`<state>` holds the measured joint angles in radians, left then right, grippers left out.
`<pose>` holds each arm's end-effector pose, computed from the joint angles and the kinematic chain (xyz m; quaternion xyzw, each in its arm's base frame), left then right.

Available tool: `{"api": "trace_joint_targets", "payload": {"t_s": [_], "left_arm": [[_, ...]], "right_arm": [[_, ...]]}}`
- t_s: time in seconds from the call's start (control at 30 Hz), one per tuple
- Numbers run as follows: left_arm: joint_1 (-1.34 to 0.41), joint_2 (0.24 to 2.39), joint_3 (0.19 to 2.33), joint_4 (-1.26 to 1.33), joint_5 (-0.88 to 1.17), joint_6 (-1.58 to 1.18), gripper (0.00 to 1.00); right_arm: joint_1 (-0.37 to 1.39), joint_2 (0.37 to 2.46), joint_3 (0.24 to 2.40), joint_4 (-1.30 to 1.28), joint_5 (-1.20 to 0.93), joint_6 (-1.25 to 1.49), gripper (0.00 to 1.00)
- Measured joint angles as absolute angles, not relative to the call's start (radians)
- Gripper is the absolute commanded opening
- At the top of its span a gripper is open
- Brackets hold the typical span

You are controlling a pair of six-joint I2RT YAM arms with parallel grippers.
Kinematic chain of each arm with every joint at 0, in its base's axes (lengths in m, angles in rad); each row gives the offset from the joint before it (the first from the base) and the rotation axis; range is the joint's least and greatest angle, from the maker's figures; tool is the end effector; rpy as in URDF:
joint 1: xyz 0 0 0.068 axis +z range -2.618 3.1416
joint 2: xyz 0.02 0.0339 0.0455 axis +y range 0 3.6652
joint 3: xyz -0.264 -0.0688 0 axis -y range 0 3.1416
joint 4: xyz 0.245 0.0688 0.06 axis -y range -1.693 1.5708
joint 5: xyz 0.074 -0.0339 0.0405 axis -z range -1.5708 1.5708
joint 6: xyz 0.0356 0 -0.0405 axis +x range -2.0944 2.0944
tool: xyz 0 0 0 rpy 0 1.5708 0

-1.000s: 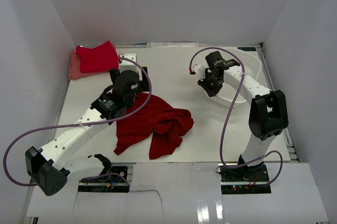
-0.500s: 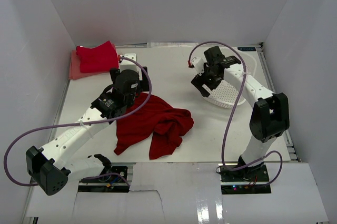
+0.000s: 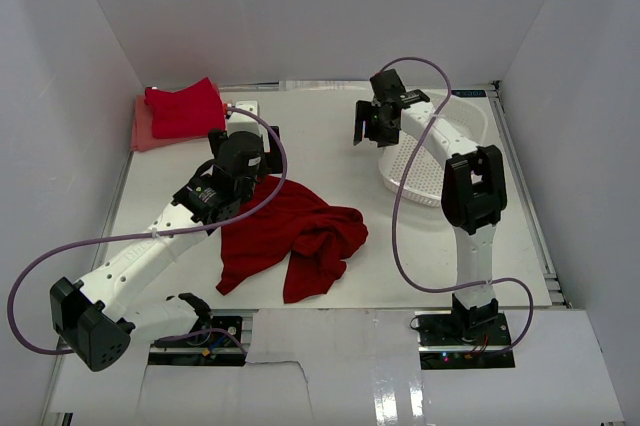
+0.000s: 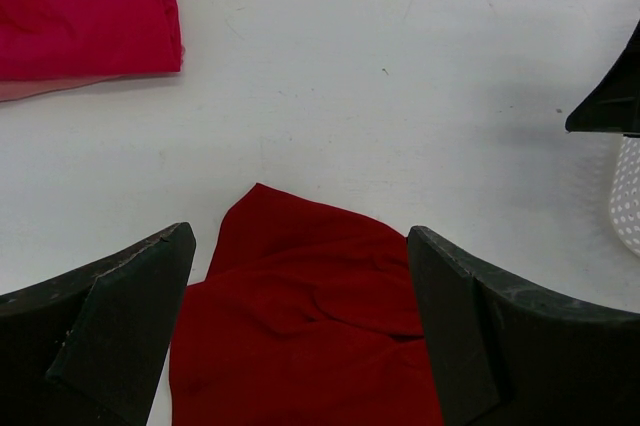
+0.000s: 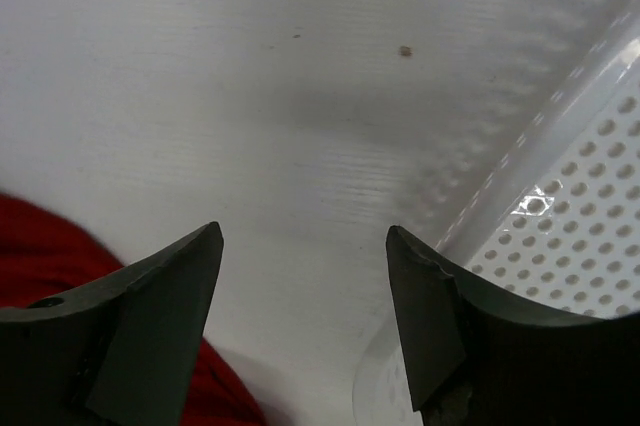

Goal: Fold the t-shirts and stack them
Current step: Move the tshirt to the center of the board

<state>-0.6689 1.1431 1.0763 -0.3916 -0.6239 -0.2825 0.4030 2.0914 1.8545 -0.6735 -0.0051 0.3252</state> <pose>0.2100 -0.1395 0.3517 -0.0038 0.8244 0.0016 0.5661 0.4330 0.1848 0.2568 -0.0376 0.9452 0.1177 0.3021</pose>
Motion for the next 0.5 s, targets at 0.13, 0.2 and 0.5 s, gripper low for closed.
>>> {"api": "trace_joint_targets", "payload": {"t_s": [0.13, 0.2, 0.5], "left_arm": [[-0.669, 1.143, 1.076, -0.393, -0.624, -0.282, 0.98], [-0.669, 1.143, 1.076, -0.392, -0.624, -0.282, 0.98], [-0.669, 1.143, 1.076, -0.393, -0.624, -0.282, 0.98]], "right_arm": [[0.398, 2.130, 1.831, -0.651, 0.067, 0.445, 0.86], [0.395, 2.131, 1.827, -0.646, 0.090, 0.470, 0.89], [0.392, 2.127, 1.797, -0.570, 0.104, 0.482, 0.91]]}}
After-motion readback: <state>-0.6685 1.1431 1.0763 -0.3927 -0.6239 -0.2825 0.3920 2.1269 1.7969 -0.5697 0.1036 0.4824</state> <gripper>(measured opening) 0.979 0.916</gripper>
